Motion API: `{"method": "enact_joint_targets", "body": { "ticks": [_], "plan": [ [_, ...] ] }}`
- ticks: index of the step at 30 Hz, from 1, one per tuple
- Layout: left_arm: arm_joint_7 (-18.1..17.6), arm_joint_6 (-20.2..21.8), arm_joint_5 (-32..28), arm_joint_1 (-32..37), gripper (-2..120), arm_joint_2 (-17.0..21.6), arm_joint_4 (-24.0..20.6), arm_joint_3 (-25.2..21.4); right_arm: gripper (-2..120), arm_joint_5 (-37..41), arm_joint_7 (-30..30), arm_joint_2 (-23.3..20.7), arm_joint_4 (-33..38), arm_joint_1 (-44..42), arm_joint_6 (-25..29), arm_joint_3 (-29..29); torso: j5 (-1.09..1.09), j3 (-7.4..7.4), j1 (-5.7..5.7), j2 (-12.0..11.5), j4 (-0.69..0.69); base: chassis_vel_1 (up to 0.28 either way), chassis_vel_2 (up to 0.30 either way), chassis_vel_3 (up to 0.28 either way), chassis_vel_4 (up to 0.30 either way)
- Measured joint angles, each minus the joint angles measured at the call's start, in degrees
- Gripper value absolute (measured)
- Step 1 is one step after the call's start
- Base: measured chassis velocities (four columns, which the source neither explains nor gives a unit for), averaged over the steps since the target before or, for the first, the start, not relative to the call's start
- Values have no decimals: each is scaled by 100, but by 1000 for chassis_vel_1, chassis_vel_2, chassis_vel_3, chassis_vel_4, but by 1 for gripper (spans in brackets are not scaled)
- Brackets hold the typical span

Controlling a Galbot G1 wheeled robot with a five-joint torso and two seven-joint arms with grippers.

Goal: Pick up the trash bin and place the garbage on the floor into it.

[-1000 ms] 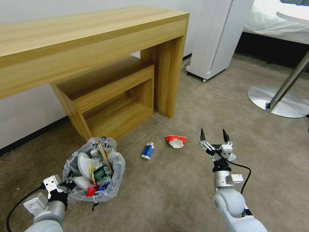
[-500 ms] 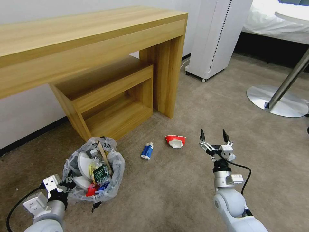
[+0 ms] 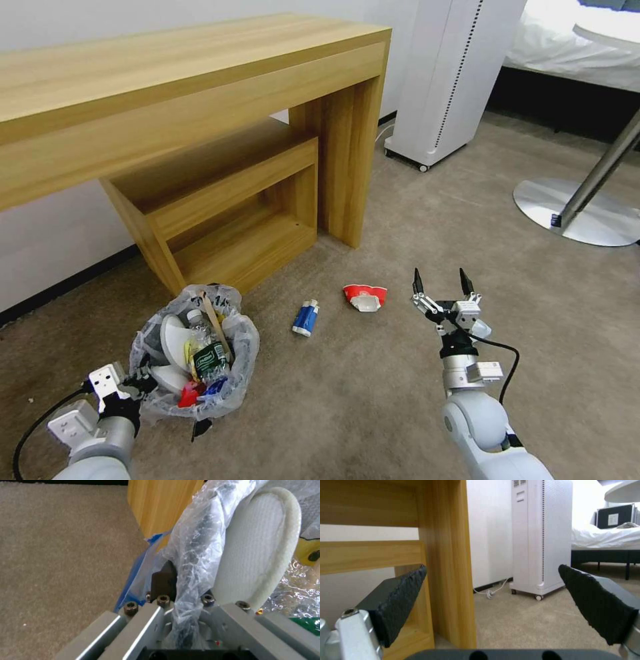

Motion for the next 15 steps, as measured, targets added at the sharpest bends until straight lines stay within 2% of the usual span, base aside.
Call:
{"method": "enact_joint_targets", "body": {
  "ticks": [6, 15],
  "plan": [
    [3, -1, 10, -1, 0, -9, -7, 3, 100, 5, 0, -25, -1, -8, 10, -6, 0, 0, 0, 0, -1, -70, 54, 55, -60],
    [3, -2, 38, -20, 0, -34, -6, 23, 100, 33, 2, -50, 1, 11, 1, -16, 0, -1, 0, 0, 0, 0, 0, 0, 0]
  ]
}}
